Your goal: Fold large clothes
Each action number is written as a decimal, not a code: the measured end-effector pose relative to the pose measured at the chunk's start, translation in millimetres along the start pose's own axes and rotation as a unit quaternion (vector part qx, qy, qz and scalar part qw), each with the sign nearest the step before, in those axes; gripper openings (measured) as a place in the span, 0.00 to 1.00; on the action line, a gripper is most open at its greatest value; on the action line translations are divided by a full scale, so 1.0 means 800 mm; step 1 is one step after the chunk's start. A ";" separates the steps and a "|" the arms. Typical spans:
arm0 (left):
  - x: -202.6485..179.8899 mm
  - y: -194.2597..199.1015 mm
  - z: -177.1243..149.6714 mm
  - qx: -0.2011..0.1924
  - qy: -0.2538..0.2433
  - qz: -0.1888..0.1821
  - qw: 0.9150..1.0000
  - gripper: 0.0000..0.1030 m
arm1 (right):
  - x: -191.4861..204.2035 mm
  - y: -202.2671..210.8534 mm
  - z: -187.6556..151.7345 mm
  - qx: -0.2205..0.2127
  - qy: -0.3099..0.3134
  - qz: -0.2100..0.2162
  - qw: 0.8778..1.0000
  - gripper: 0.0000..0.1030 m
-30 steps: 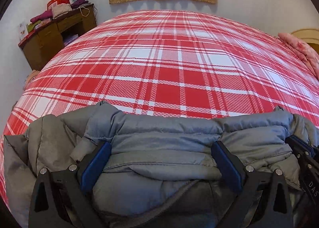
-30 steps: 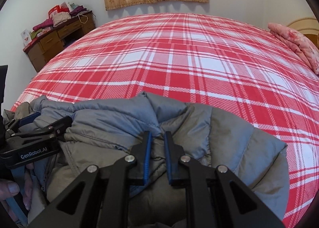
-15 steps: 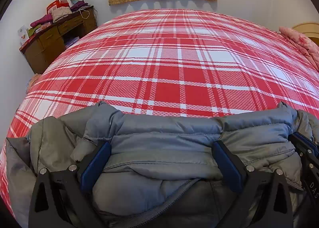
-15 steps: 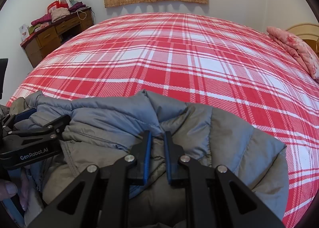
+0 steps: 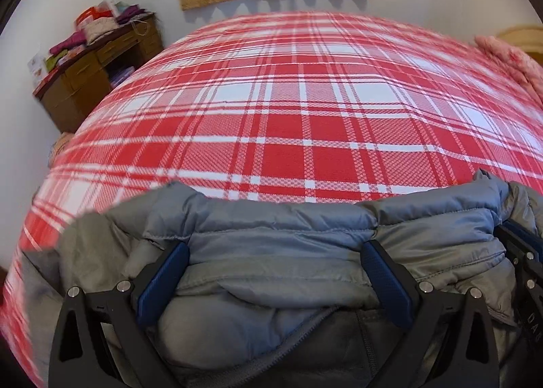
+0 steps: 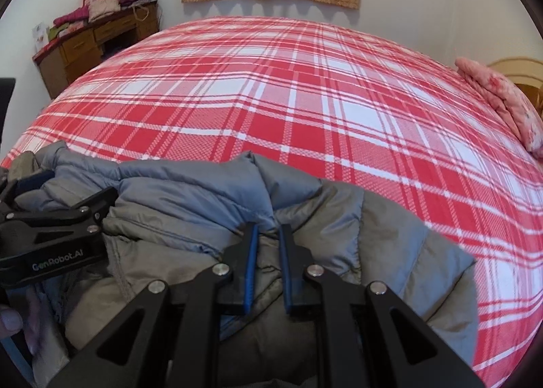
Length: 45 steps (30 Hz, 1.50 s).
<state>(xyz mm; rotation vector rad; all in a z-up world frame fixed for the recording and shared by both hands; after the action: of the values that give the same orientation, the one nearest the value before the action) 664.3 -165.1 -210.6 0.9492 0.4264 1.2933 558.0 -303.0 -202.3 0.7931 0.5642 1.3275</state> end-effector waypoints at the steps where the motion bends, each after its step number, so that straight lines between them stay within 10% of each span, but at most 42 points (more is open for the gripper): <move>1: 0.008 0.014 0.001 -0.010 0.008 0.006 1.000 0.99 | -0.010 0.014 0.000 -0.004 -0.009 0.001 1.000 0.38; 3: 0.034 0.066 -0.005 -0.057 0.027 -0.018 0.998 0.99 | -0.037 0.053 -0.006 -0.018 -0.038 0.025 0.999 0.57; 7: 0.074 0.158 -0.053 -0.087 0.019 -0.007 0.996 0.99 | -0.087 0.126 -0.055 -0.020 -0.051 0.034 0.998 0.61; 14: 0.095 0.281 -0.248 -0.107 -0.019 0.011 0.994 0.99 | -0.137 0.221 -0.210 0.016 -0.036 0.051 0.998 0.78; 24: 0.112 0.313 -0.455 -0.036 0.019 0.039 0.998 0.99 | -0.169 0.303 -0.353 0.026 -0.080 0.032 0.996 0.81; 36: 0.099 0.338 -0.546 -0.018 0.048 -0.017 0.999 0.99 | -0.151 0.356 -0.450 0.019 -0.080 0.032 0.996 0.80; 38: 0.093 0.343 -0.551 -0.023 0.041 -0.032 0.998 0.76 | -0.146 0.360 -0.460 0.017 -0.073 0.032 0.997 0.67; 41: 0.082 0.348 -0.549 -0.029 0.034 -0.080 0.996 0.29 | -0.142 0.369 -0.461 0.022 -0.076 0.076 0.994 0.14; 45: 0.070 0.385 -0.544 -0.070 0.004 -0.063 0.996 0.08 | -0.142 0.390 -0.455 0.001 -0.082 0.092 0.992 0.06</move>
<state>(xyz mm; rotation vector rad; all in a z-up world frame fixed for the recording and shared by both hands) 167.1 34.7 -204.5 0.7886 0.3906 1.1972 66.6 -331.6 -195.4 0.9644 0.3673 1.4142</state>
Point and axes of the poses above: each gripper's, at about its wrist camera, not at the fingertips, and y roughly against the way its jaws point, x to its left, z to its top, the point moved 1 cm from there along -y, roughly the way its jaws point, and after that the axes turned 10 degrees about -y, right-handed, at the moved point
